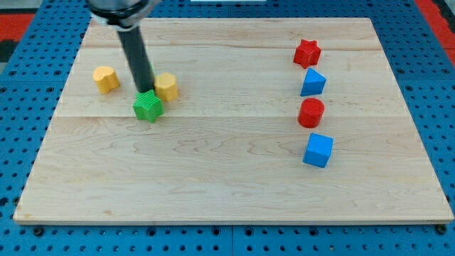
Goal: Move green star parallel to the blue cube
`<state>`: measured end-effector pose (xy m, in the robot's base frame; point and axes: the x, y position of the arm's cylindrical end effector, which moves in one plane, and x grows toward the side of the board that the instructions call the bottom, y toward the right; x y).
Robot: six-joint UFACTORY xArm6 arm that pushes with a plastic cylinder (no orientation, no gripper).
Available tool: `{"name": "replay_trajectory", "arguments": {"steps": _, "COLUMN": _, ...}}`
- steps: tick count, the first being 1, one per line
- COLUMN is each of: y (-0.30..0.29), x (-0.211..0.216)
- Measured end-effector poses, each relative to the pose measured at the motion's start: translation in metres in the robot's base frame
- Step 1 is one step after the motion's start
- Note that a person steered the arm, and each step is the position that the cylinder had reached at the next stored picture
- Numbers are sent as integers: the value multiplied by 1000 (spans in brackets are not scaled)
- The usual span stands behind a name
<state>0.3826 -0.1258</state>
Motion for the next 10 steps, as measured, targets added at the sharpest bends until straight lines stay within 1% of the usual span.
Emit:
{"name": "replay_trajectory", "arguments": {"steps": 1, "y": -9, "x": 19}}
{"name": "replay_trajectory", "arguments": {"steps": 2, "y": -43, "x": 32}}
{"name": "replay_trajectory", "arguments": {"steps": 3, "y": -45, "x": 54}}
{"name": "replay_trajectory", "arguments": {"steps": 6, "y": -11, "x": 110}}
{"name": "replay_trajectory", "arguments": {"steps": 8, "y": 41, "x": 111}}
{"name": "replay_trajectory", "arguments": {"steps": 9, "y": 30, "x": 107}}
{"name": "replay_trajectory", "arguments": {"steps": 10, "y": 28, "x": 83}}
